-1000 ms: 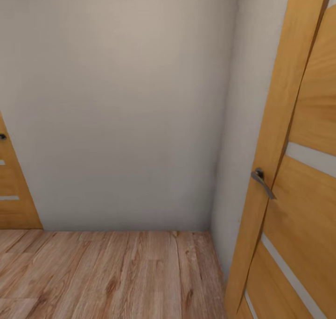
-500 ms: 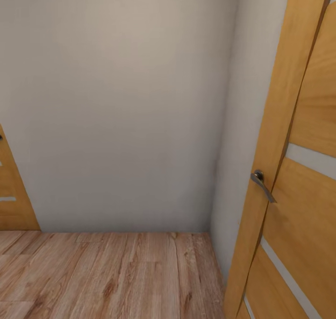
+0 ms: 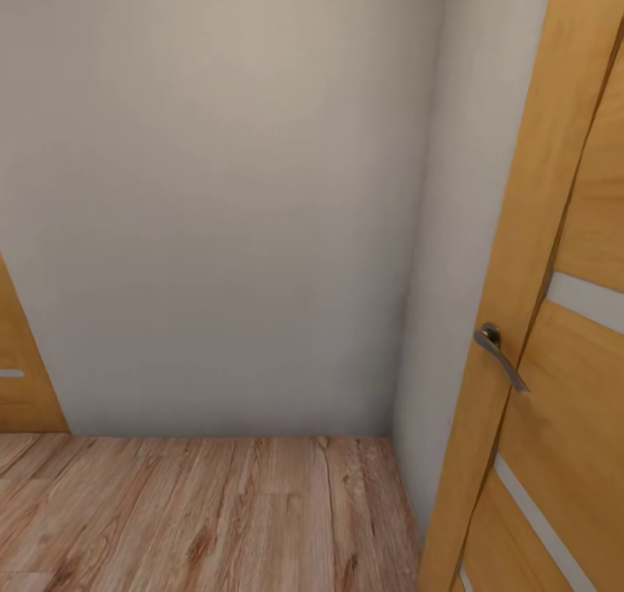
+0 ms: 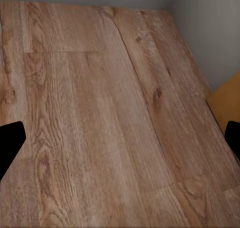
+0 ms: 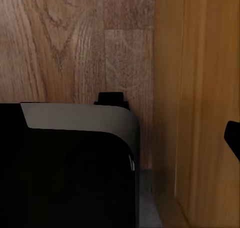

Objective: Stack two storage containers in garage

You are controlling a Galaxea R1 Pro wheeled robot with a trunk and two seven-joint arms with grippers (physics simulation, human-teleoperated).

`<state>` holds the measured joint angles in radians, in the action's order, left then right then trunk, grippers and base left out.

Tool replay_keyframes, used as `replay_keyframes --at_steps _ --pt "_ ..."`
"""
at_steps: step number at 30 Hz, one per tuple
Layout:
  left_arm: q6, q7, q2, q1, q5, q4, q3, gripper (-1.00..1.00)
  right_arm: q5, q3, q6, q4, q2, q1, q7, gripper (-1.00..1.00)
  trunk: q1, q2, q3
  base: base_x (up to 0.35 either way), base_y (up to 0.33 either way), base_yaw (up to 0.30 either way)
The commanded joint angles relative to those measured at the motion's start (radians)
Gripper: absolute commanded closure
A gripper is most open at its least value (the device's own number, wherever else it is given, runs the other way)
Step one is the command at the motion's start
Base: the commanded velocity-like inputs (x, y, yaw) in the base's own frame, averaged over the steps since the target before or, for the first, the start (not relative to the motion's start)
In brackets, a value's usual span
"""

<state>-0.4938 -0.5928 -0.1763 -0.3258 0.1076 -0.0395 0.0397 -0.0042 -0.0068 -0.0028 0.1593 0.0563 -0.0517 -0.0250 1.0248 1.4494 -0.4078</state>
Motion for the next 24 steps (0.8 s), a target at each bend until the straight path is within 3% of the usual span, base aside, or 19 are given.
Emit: replay_keyframes --at_steps 1,6,13,24 --pt "0.003 -0.01 0.0 -0.001 0.009 0.001 0.003 -1.0 0.0 -0.001 0.0 0.0 0.0 0.0 -0.003 -1.0 0.0 0.001 -0.001 0.062 0.0 0.0" --pt "0.003 -0.01 0.0 -0.001 0.009 0.001 0.003 -1.0 0.0 -0.001 0.0 0.0 0.0 0.0 -0.003 -1.0 0.0 0.001 -0.001 0.081 0.0 0.0" --pt "0.003 -0.01 0.0 -0.001 0.009 0.001 0.003 -1.0 0.0 -0.001 0.0 0.0 0.0 0.0 -0.003 -1.0 0.0 0.001 -0.001 0.257 0.0 0.0" --pt "0.003 -0.01 0.0 -0.001 0.009 0.001 0.003 -1.0 0.0 -0.001 0.0 0.0 0.0 0.0 -0.003 -1.0 0.0 0.001 -0.001 0.021 0.0 0.0"
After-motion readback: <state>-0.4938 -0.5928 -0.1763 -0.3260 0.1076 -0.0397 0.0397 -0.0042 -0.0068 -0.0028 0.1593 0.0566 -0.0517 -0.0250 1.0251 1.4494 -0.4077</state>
